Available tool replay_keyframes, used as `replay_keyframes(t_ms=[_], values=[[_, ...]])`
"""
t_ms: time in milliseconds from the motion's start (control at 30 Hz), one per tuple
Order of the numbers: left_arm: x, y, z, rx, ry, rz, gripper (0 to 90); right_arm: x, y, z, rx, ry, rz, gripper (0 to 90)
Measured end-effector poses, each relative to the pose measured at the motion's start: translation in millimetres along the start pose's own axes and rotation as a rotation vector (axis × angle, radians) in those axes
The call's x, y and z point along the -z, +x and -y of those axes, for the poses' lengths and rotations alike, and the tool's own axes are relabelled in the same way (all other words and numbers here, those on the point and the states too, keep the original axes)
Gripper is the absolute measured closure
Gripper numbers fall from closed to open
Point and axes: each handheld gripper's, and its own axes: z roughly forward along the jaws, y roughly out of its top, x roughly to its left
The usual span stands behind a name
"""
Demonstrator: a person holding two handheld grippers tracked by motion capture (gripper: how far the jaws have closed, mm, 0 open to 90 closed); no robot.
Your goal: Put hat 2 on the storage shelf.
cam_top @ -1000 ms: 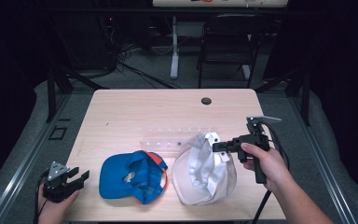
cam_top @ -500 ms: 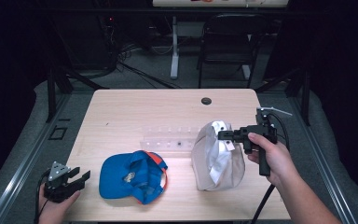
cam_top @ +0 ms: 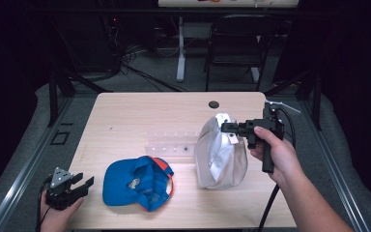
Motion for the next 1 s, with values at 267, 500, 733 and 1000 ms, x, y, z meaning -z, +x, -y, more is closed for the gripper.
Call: replay_keyframes(t_ms=[267,500,733,1000], values=[[0.2,-2.0,-0.1,-0.012,-0.009,0.014,52.2,-8.7,16.5,-7.8,0.015,-0.019,-0.035,81.7],[0.4,-3.7,-0.6,-0.021,-0.019,0.019,51.1,-16.4,30.1,-17.4,0.029,-0.035,-0.046,81.7],[-0.1,-3.7,-0.4,-0.020,-0.010,0.019,50.9,-29.6,39.6,-28.0,0.038,-0.040,-0.051,81.7],[-0.4,-2.6,-0.3,-0.022,-0.010,0.022,50.9,-52.1,53.4,-40.4,0.051,-0.037,-0.043,81.7]])
